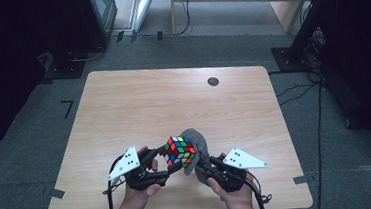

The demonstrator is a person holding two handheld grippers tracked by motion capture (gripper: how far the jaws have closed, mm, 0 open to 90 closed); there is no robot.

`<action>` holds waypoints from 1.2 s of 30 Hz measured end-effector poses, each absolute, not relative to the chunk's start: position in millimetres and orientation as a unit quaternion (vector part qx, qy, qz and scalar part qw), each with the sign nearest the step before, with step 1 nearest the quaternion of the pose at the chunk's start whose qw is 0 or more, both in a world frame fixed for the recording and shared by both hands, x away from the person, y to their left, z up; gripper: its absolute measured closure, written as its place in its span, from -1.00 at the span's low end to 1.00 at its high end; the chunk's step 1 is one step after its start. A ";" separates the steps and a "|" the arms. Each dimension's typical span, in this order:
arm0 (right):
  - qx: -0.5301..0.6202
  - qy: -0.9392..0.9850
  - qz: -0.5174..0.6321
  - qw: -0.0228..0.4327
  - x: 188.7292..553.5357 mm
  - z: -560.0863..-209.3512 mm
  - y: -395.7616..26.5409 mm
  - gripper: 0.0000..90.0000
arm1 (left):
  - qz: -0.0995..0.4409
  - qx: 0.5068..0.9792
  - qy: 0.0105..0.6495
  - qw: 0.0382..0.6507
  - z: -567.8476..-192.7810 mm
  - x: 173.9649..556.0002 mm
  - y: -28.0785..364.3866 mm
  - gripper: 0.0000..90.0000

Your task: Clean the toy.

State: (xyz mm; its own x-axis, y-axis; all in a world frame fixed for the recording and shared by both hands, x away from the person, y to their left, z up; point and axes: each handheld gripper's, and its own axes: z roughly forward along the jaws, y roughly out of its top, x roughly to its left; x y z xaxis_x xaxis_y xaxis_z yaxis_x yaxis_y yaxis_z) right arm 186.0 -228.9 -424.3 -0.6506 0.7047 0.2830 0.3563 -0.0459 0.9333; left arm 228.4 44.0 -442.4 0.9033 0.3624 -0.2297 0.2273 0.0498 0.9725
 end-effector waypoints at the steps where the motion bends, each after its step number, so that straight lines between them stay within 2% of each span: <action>1: 0.393 0.671 0.611 0.146 185.7 -423.4 -231.2 0.80 | 0.048 0.688 0.213 0.692 -442.6 228.2 43.1 -0.24; 4: 0.386 0.676 0.609 0.153 184.4 -424.5 -230.7 0.80 | 0.046 0.686 0.217 0.693 -441.9 228.6 44.7 -0.24; 7: 0.376 0.702 0.590 0.132 184.4 -432.9 -217.4 0.80 | 0.041 0.677 0.225 0.699 -440.8 230.8 49.7 -0.24; 10: 0.369 0.717 0.575 0.136 183.6 -437.0 -208.6 0.79 | 0.045 0.679 0.226 0.697 -441.3 231.7 51.6 -0.24; 17: 0.394 0.666 0.611 0.167 182.6 -423.4 -230.9 0.80 | 0.048 0.691 0.219 0.687 -443.0 228.4 43.8 -0.24; 22: 0.383 0.698 0.590 0.131 185.1 -435.9 -217.3 0.80 | 0.044 0.685 0.227 0.691 -442.2 231.1 49.2 -0.24; 25: 0.377 0.711 0.578 0.135 184.9 -436.9 -212.1 0.80 | 0.041 0.684 0.229 0.692 -443.0 232.2 50.0 -0.24; 31: 0.394 0.673 0.607 0.153 184.1 -425.4 -230.3 0.80 | 0.040 0.691 0.224 0.686 -444.6 230.1 44.5 -0.24; 36: 0.379 0.704 0.587 0.126 185.0 -437.2 -214.9 0.80 | 0.031 0.681 0.234 0.693 -442.6 232.9 50.5 -0.24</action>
State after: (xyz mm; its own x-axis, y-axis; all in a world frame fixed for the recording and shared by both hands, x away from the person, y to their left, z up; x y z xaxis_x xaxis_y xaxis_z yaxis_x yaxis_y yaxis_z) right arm 185.0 -214.9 -437.2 -0.6804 0.6822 0.2677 0.3862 0.0234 0.9221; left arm 232.9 50.5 -442.6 0.8889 0.3619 -0.2809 0.2747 0.0697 0.9590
